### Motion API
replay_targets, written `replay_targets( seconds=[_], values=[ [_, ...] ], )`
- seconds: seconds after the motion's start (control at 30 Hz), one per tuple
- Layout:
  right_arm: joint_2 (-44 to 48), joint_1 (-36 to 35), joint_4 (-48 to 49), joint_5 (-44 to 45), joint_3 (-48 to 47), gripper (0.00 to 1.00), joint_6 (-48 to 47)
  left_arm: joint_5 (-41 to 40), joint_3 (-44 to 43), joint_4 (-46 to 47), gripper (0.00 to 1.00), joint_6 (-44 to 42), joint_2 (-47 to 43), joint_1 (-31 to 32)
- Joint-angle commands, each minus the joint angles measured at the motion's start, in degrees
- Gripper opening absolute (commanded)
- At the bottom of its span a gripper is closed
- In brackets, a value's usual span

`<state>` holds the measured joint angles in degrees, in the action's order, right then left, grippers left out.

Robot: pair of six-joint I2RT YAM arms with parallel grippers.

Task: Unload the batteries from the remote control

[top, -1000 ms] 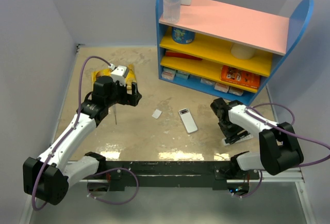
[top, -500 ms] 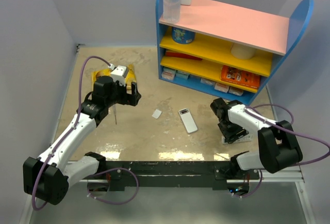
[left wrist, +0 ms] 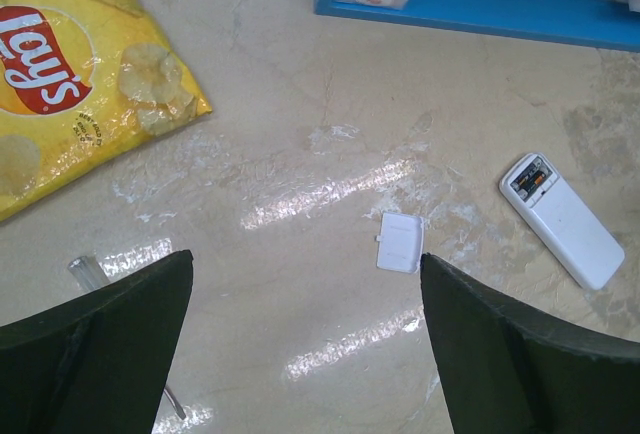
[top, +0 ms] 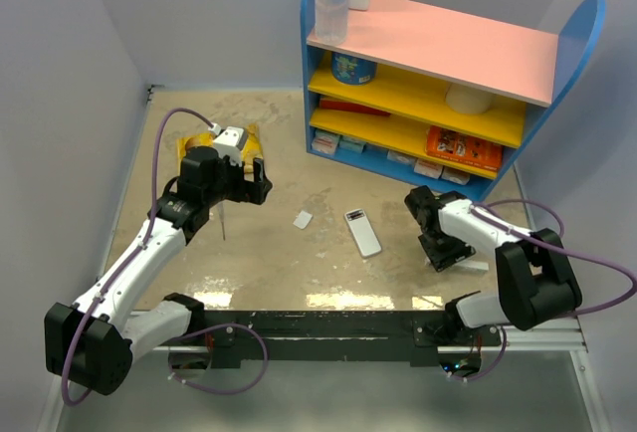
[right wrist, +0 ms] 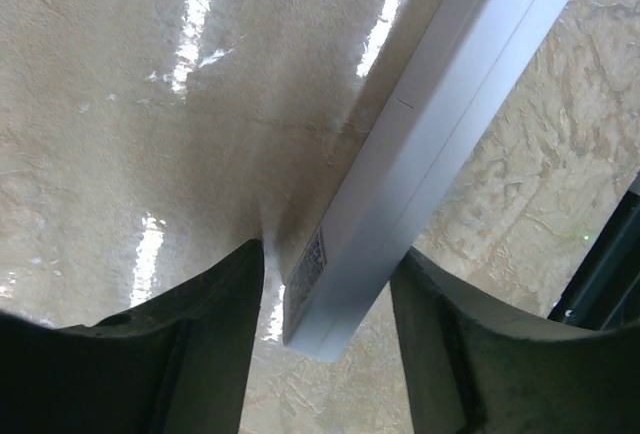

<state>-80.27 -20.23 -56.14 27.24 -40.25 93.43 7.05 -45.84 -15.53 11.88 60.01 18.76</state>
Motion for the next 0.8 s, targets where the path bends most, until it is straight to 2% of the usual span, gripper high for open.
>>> replay_targets(
  seconds=[0.0,0.03,0.1,0.17,0.2,0.3,0.47,0.6,0.7,0.77],
  values=[
    [-0.51,0.01,2.26,-0.44,-0.53,0.52,0.97,-0.28,-0.39,1.29,0.99,0.69,-0.51,-0.13],
    [0.19,0.01,1.74,1.22,-0.88,0.49,0.45,-0.28,-0.39,1.38,0.98,0.78,-0.68,-0.22],
    [0.99,0.10,1.38,2.46,-1.84,0.29,-0.78,-0.02,-0.30,1.82,0.98,1.04,-1.21,-0.13],
    [2.21,0.01,1.64,3.42,-2.29,0.21,-3.24,0.07,0.05,2.69,0.96,1.91,-1.82,-0.22],
    [2.48,0.01,1.73,3.69,-2.90,0.13,-4.38,-0.02,0.23,2.96,0.96,2.18,-1.91,-0.13],
    [4.33,0.10,2.61,4.04,-3.96,0.00,-9.04,0.24,0.05,2.87,0.95,2.71,-2.35,-0.13],
    [9.95,-0.07,3.14,4.13,-4.22,0.00,-14.41,2.96,1.46,5.07,0.93,3.50,-3.76,-0.04],
    [17.14,-0.16,5.86,0.72,-3.18,0.00,-21.52,7.53,1.55,6.91,0.92,2.80,-4.11,0.04],
    [21.72,-0.07,13.67,-7.88,-0.63,0.00,-33.19,12.62,2.42,9.63,0.92,0.17,-5.51,0.04],
    [25.94,-0.07,19.38,-17.98,0.60,0.00,-41.37,18.40,4.53,14.18,0.91,-0.89,-6.56,0.04]
  ],
)
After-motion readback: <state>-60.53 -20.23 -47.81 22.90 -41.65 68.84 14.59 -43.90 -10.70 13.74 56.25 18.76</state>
